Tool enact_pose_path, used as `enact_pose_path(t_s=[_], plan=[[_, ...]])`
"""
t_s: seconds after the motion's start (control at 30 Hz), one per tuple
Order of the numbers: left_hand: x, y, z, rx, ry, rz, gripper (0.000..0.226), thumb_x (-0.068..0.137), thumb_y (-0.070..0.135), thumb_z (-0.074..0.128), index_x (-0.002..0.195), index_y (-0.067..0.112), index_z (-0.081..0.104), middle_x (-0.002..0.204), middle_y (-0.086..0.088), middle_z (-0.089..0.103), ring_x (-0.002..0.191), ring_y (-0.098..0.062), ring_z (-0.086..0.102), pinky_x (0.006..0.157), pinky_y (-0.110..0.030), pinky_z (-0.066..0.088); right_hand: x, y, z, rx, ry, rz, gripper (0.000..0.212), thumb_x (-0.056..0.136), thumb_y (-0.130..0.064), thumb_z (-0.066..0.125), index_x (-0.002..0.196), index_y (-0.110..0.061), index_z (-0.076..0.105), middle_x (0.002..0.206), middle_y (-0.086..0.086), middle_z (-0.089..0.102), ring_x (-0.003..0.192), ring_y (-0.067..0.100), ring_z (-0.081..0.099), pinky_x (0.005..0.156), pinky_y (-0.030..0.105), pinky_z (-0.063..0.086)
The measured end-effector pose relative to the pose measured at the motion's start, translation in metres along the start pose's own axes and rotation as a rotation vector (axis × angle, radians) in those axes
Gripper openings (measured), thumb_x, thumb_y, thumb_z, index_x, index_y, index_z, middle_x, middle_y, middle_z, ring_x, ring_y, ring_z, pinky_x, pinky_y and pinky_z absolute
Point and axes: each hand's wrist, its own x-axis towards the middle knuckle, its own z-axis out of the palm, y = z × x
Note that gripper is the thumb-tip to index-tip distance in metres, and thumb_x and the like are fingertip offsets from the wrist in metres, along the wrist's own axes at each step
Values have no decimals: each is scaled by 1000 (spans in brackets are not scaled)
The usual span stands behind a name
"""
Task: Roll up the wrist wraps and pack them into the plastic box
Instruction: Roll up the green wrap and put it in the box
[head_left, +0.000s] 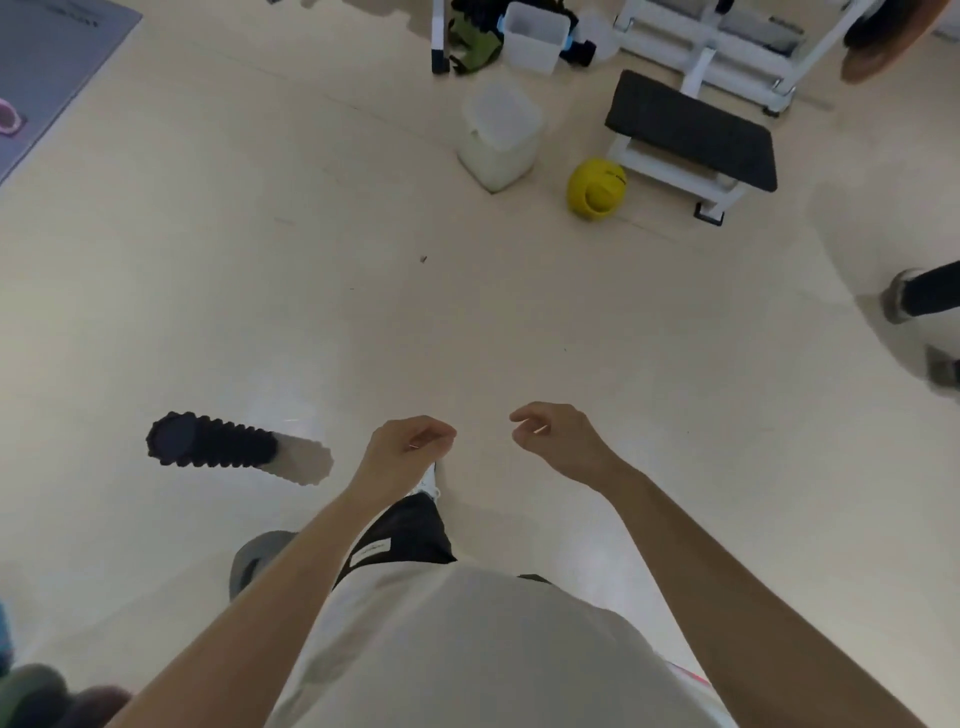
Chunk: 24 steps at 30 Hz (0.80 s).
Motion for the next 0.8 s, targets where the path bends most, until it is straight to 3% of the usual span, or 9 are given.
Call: enact_pose_path(t_s=[0.13, 0.33, 0.53, 0.7, 0.8], plan=[[74, 26, -44, 20, -47, -7, 19, 95, 16, 68, 92, 32, 76, 90, 19, 77, 89, 7, 69, 79, -4, 45, 59, -46, -35, -9, 15, 39, 26, 97, -27, 65, 122, -22, 69, 106, -8, 68, 91, 1, 62, 72, 11, 43], [185, 91, -98, 60, -60, 21, 13, 96, 17, 67, 101, 20, 79, 100, 10, 78, 97, -4, 71, 87, -19, 50, 140, -97, -89, 56, 83, 57, 23, 98, -26, 64, 120, -24, 69, 103, -9, 68, 90, -2, 61, 72, 8, 42], [295, 157, -113, 106, -71, -4, 12, 96, 19, 68, 100, 22, 79, 101, 8, 78, 99, -7, 71, 88, -20, 51, 236, -123, -152, 129, 115, 37, 22, 97, -22, 63, 119, -21, 70, 98, -10, 67, 88, 0, 61, 75, 12, 43], [376, 216, -116, 106, -10, -53, 12, 95, 18, 69, 99, 22, 79, 99, 6, 79, 97, -10, 72, 84, -22, 51, 322, -141, -213, 133, 63, 10, 22, 98, -21, 63, 119, -20, 69, 102, -6, 68, 84, -3, 60, 68, 6, 41], [422, 250, -120, 74, 16, -72, 13, 95, 16, 69, 96, 25, 79, 98, 5, 79, 100, -15, 72, 94, -30, 54, 371, -157, -253, 96, 23, -10, 22, 97, -23, 64, 119, -21, 69, 101, -7, 67, 86, 2, 60, 78, 19, 46]])
